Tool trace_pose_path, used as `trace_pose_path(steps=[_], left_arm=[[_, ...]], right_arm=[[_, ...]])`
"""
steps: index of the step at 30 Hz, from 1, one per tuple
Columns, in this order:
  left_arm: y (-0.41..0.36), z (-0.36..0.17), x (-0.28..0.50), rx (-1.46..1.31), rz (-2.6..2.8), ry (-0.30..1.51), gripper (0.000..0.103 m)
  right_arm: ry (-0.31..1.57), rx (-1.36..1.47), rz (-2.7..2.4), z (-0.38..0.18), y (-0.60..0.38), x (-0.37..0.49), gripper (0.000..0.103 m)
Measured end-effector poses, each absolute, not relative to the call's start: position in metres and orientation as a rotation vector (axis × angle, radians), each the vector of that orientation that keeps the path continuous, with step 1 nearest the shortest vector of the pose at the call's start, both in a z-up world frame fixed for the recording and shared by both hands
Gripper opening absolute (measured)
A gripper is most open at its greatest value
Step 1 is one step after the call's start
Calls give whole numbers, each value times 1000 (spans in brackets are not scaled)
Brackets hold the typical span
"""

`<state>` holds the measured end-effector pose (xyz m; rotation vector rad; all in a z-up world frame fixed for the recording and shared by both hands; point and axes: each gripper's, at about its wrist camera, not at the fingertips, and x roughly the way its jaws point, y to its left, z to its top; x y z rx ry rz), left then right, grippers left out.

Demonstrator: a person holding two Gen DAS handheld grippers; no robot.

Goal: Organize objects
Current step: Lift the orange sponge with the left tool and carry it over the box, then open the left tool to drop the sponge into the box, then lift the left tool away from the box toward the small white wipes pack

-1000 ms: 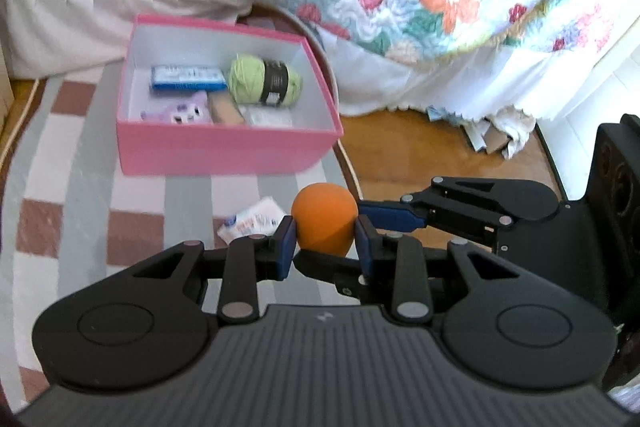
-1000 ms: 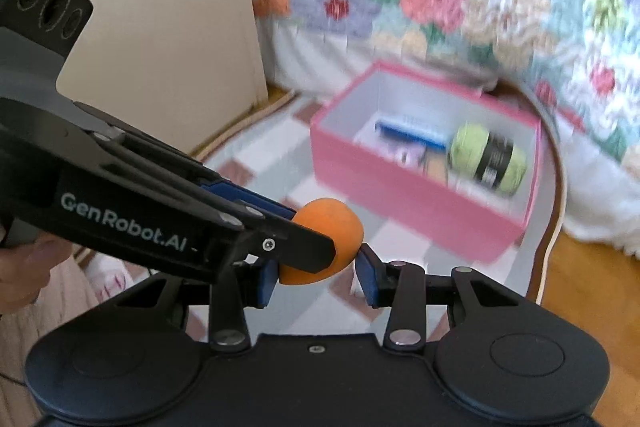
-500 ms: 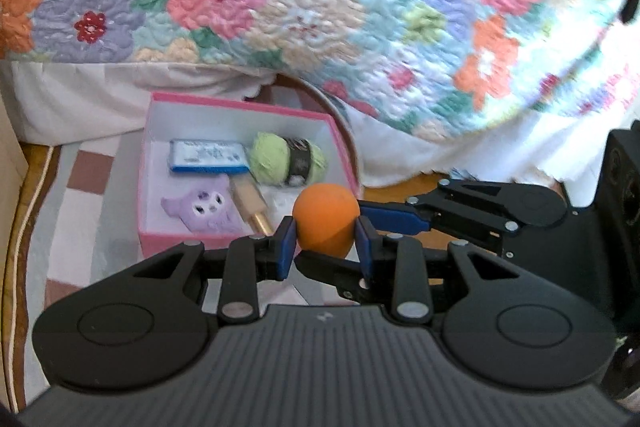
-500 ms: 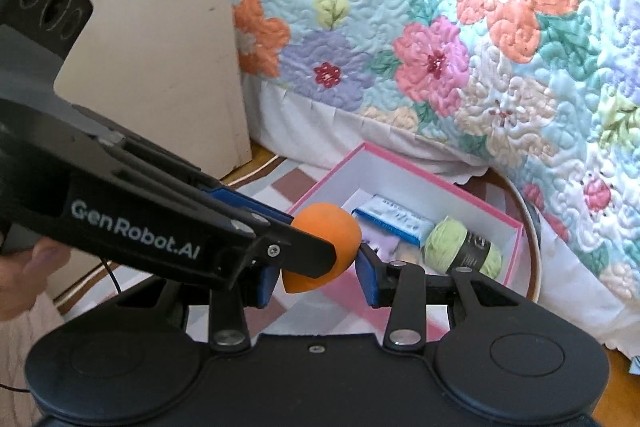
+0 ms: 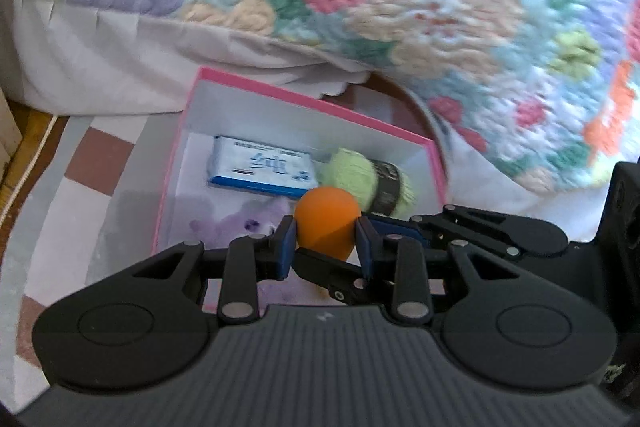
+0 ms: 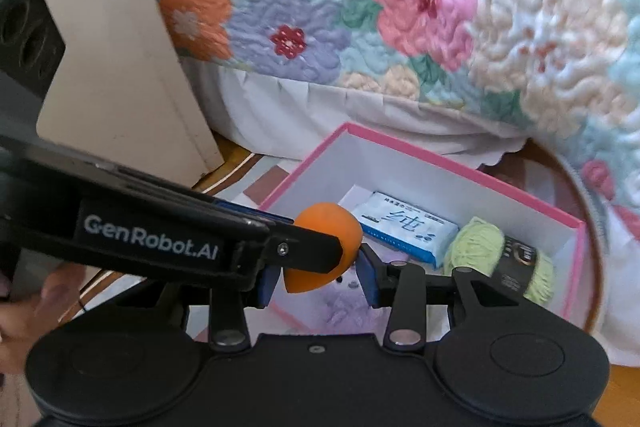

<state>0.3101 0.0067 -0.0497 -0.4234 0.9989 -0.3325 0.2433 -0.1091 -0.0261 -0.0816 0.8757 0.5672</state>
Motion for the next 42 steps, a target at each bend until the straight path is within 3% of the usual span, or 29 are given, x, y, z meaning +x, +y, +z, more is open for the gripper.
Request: trace_pose_path(steps=[7,11,14,18,21,25,27,31,37,39,42], left_arm=[[11,-91,340,-462,-276,1039,31],[8,-104,347,-450,-239,1033,31],[0,-102,343,-364,-213,994,36],[4,-99,341,-367,-205,1017,36],[17,-93,332,-402,-232,1011,44],[25,-82,314,-329,-218,1017,46],[28,-73,306,-285,-204,1063,55],[40,-43,281,-241,-241,1076,61],[49,1,246,-165,-244,1091,69],[51,12,235,-167,-316,1077,77],[53,21,220,-161,-348,1091,78]], right_arm=[[943,-88,566,-68,-97,283,47],[967,-63,558,-83,-95,295,52],[957,-36,551,-87,-97,296,62],[941,-38,515,-87,-102,290,63],[936,-36,474,-85,-111,284,63],[936,-30,461,-71,-125,257,63],[927,-32,469,-62,-129,244,63],[936,41,522,-36,-136,220,64],[860,-13,563,16,-133,175,73],[842,-22,591,31,-133,160,74],[820,-32,616,49,-134,138,77]])
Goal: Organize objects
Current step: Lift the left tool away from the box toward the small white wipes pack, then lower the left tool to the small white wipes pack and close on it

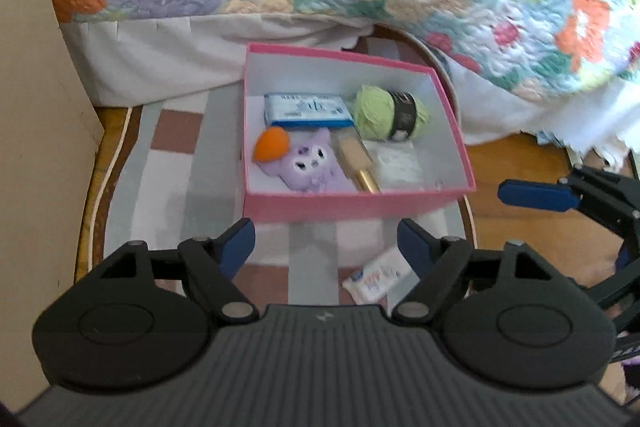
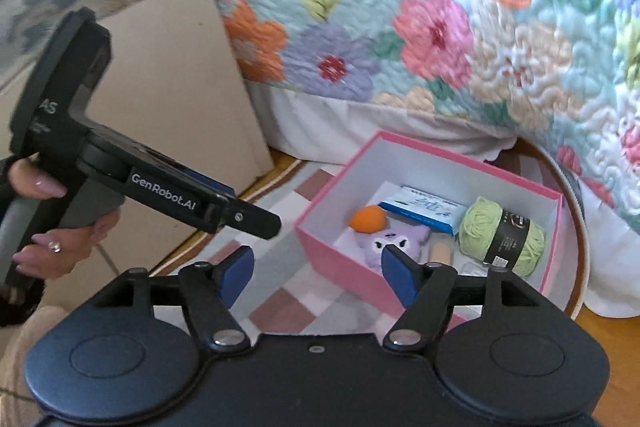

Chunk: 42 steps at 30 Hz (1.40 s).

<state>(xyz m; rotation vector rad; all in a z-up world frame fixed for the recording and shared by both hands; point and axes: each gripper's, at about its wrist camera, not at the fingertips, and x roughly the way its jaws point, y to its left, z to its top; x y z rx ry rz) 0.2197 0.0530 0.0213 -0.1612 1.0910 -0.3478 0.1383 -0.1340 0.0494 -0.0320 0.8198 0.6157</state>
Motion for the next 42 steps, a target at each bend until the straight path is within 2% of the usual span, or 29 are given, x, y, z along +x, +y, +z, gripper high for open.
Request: trace_pose_path(steps=[5,9,13,17,25,33,38,42], left_arm=[[52,31,194,-130,-357,1103,81],[52,32,176,-142,-387,1123,84],[49,26,161,-161,-411,1153,84],[43,18,149,-157,-417,1163,91],[33,-12,143,-152,-324,1194,94],[23,-55,151,-66,-288,1127,94],[19,-75,153,-92,-300,1103,94],[14,-88,156,-101,-304,1095,94]], right_arm=[[821,-28,640,69,-137,106,79],[810,-68,632,80,-140,82,90],[796,-131,565,84,-145,65,91],[815,-148,544,80,-150,53,92],[804,-136,566,50,-160,30,92],[790,-25,551,-2,-172,27,92],[872,-47,465,-28,-171,36,92],[868,-80,459,-38,-170,33,92]])
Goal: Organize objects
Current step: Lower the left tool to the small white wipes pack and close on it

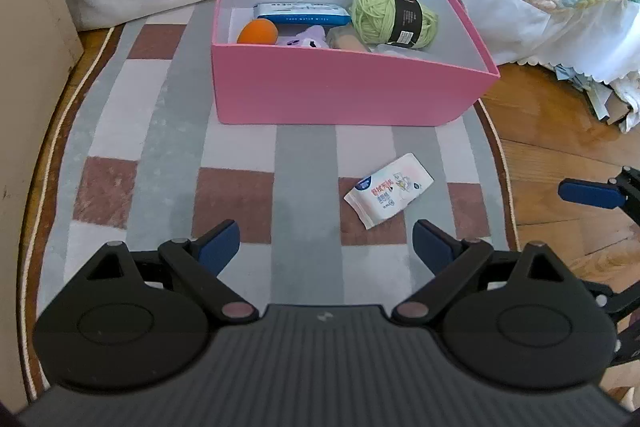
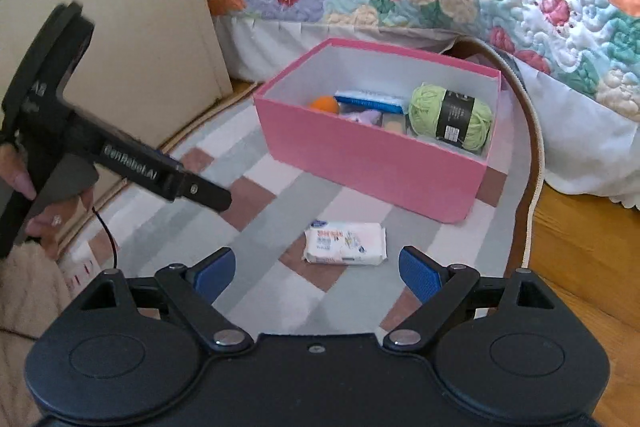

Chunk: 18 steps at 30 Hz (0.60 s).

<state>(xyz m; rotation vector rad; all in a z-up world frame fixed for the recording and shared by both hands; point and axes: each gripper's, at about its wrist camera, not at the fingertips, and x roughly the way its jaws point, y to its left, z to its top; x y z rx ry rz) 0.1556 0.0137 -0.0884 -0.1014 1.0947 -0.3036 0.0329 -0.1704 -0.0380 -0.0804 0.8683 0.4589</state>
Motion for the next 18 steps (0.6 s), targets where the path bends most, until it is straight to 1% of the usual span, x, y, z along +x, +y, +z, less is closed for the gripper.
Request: trace_pose_path(steps=[5,14,16,18], left_arm=[[1,-108,159,-127,-273,1099,94],[-9,-142,169,-159,-258,1060,92],[-8,-151,173,-166,-262,1074,92],[-13,-159,179,-109,-267,1092,92]], right_arm=[[855,-145,462,-57,-168,35,92],[862,-115,494,-112,-166,68,92],[868,-147,488,-125,-163,75,92],[885,-222,492,-139,-157,80,91]])
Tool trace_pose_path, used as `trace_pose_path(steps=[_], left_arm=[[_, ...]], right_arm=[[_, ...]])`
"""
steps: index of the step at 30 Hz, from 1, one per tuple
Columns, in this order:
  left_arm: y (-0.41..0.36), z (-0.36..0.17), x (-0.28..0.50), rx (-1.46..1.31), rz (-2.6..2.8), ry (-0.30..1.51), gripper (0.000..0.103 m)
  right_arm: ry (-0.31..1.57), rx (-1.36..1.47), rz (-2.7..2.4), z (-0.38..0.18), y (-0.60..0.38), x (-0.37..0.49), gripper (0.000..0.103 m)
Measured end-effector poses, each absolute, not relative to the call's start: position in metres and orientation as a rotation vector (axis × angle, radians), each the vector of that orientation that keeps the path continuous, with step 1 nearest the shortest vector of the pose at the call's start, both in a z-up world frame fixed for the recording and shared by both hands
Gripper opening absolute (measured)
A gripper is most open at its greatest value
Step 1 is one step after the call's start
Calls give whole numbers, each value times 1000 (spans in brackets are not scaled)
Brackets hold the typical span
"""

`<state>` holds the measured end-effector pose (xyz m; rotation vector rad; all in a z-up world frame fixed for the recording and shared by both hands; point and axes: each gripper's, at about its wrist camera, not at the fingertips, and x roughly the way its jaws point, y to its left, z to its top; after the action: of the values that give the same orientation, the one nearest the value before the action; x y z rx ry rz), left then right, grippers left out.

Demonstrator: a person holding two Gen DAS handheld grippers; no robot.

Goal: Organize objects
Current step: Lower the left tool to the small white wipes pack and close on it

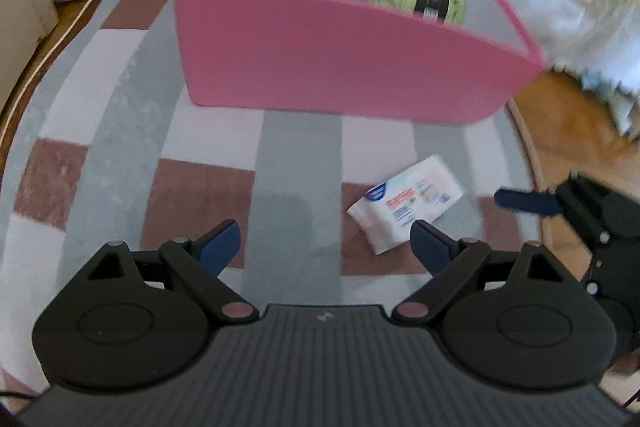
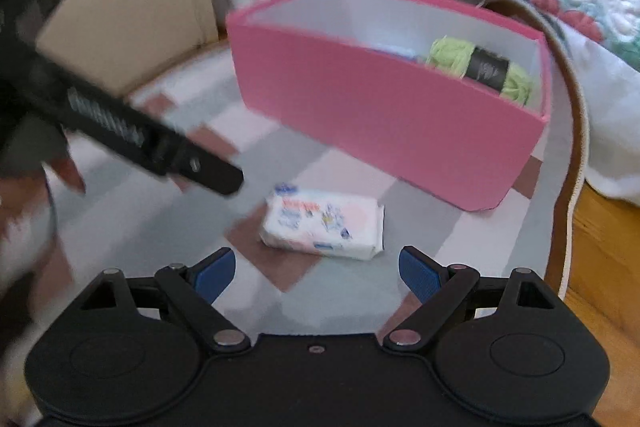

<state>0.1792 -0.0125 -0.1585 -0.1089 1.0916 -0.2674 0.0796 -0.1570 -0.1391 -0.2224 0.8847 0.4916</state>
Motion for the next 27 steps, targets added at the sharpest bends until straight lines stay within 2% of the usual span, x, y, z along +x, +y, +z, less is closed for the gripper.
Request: trace_pose_path(steps=[3,7,14,18,21,22,24,25,27], left_arm=[[-13,-164,183,-119,-285,1082,91],[-10,-170,186,-214,-339,1097,90],[-2,-184,192,-317,-383,1085,80],[-6,-188,192,-333,-411,1052,77],[-11,-189,190,-326,-427,1043,75],[-12,-189,188,-321,-425,1036,72],[-12,-189,187,-320,-429,1033,57],[-13,-190,187,-316,-435,1037,52],[-14,-190,188,-312,-433,1051,40]], right_arm=[[898,-323,500,-156,-148,83,91],[912,-317,484,-166,-148,90,91],[976,-230,497,-171,-142,99,93],[930,-244,503,-174,-136,96,101],[918,-209,491,-177,-138,99,103],[908,-213,489,-178,-137,98,103],[895,-209,482,-178,-138,95,102],[894,-208,476,-178,-138,93,102],[889,-214,469,-176,-136,89,96]])
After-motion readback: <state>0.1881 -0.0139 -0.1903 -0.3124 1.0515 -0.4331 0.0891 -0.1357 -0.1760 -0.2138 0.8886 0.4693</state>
